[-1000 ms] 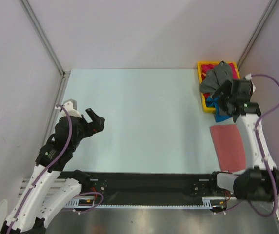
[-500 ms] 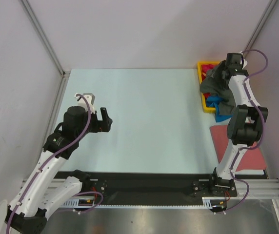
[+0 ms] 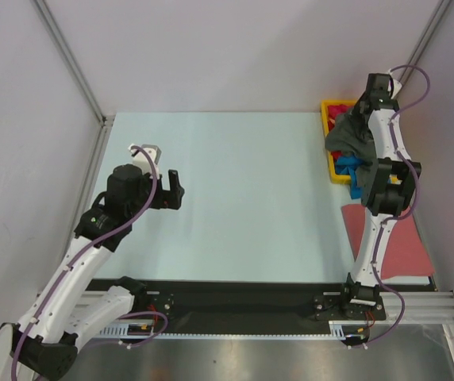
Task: Fold and stack the t-shirts
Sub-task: Grab the tshirt from the pile
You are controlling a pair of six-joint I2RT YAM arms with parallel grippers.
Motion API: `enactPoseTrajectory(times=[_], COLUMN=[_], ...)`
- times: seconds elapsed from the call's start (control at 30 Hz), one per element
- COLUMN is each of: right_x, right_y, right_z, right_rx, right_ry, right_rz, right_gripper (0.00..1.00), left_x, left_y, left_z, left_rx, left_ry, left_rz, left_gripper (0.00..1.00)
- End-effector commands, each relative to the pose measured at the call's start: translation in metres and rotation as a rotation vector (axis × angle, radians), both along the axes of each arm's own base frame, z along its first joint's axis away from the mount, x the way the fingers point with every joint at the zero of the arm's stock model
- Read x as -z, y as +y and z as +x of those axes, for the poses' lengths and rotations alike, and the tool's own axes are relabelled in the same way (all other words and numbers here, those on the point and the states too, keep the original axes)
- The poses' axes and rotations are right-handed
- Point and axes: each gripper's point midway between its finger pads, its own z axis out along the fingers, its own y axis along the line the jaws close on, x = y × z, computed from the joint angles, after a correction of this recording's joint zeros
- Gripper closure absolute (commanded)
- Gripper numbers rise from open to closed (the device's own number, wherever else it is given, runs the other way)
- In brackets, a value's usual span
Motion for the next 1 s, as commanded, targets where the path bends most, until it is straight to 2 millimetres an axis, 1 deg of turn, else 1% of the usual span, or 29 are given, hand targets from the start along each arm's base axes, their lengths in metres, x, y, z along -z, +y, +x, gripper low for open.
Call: enactPoseTrajectory(times=[0.0,0.07,0.17,0.2,0.23,0.27,0.3,0.33,0.37,0.43,0.47,0.5,0.53,0.57,0.6,0.63,0.67,0.7,0.73,0.77,0.8,0.87,0.9,0.97], right_x=[-0.006,-0.005,-0.007,-0.011,-0.029,-0.041,-0.058,-0.098,-0.126,-0.186,-0.251,-0.284,-0.312,-0.368,-0.394,-0.416,-0.435,-0.464,-0.478,-0.486,-0.503,-0.511,-0.513,-0.500], right_y=[-0.003,-0.003,-0.001,-0.002,-0.002,-0.002,-0.004,0.002,0.005,0.020,0.040,0.054,0.066,0.086,0.096,0.115,0.127,0.151,0.163,0.177,0.198,0.221,0.234,0.249], right_z=[0.014,0.016,0.023,0.023,0.025,0.027,0.029,0.030,0.032,0.029,0.019,0.012,0.005,-0.018,-0.030,-0.043,-0.056,-0.081,-0.093,-0.105,-0.130,-0.152,-0.168,-0.183], right_rx=[-0.027,-0.031,-0.062,-0.057,-0.060,-0.062,-0.047,-0.055,-0.065,-0.090,-0.123,-0.157,-0.172,-0.192,-0.214,-0.243,-0.257,-0.302,-0.327,-0.363,-0.413,-0.468,-0.507,-0.553], right_ry=[-0.024,-0.020,-0.040,-0.045,-0.081,-0.104,-0.140,-0.221,-0.286,-0.425,-0.591,-0.683,-0.762,-0.912,-0.988,-1.047,-1.101,-1.176,-1.218,-1.241,-1.275,-1.279,-1.266,-1.191], right_rz=[-0.012,-0.014,-0.020,-0.029,-0.041,-0.052,-0.073,-0.094,-0.121,-0.143,-0.154,-0.147,-0.139,-0.127,-0.092,-0.068,-0.036,0.042,0.092,0.134,0.189,0.247,0.289,0.385], right_gripper=[0.58,0.59,0.81,0.92,0.96,1.00,1.00,1.00,1.00,1.00,1.00,1.00,1.00,1.00,1.00,1.00,1.00,1.00,1.00,1.00,1.00,1.00,1.00,1.00], left_x=[-0.028,-0.030,-0.030,-0.031,-0.031,-0.032,-0.032,-0.034,-0.036,-0.041,-0.044,-0.046,-0.048,-0.052,-0.053,-0.054,-0.054,-0.057,-0.057,-0.056,-0.060,-0.062,-0.065,-0.075], left_y=[-0.005,-0.006,-0.008,-0.008,-0.008,-0.008,-0.008,-0.009,-0.011,-0.013,-0.015,-0.015,-0.018,-0.020,-0.022,-0.023,-0.023,-0.024,-0.023,-0.022,-0.020,-0.017,-0.015,-0.009], left_z=[0.007,0.007,0.005,0.005,0.004,0.004,0.004,0.003,0.003,0.003,0.003,0.004,0.003,0.002,0.001,-0.001,-0.002,-0.005,-0.007,-0.009,-0.012,-0.017,-0.020,-0.029], left_rx=[0.029,0.034,0.040,0.037,0.038,0.036,0.035,0.031,0.034,0.029,0.033,0.017,0.033,0.037,0.036,0.039,0.039,0.035,0.028,0.019,0.005,-0.007,-0.018,-0.029], left_ry=[-0.077,-0.077,-0.073,-0.072,-0.071,-0.071,-0.071,-0.071,-0.074,-0.074,-0.078,-0.077,-0.073,-0.077,-0.068,-0.065,-0.061,-0.059,-0.052,-0.047,-0.051,-0.060,-0.065,-0.099], left_rz=[-0.019,-0.026,-0.035,-0.040,-0.042,-0.045,-0.051,-0.065,-0.078,-0.114,-0.133,-0.154,-0.173,-0.187,-0.209,-0.222,-0.232,-0.261,-0.270,-0.283,-0.310,-0.333,-0.350,-0.369], left_gripper=[0.00,0.00,0.00,0.00,0.00,0.00,0.00,0.00,0.00,0.00,0.00,0.00,0.00,0.01,0.01,0.02,0.02,0.02,0.02,0.02,0.02,0.03,0.02,0.02])
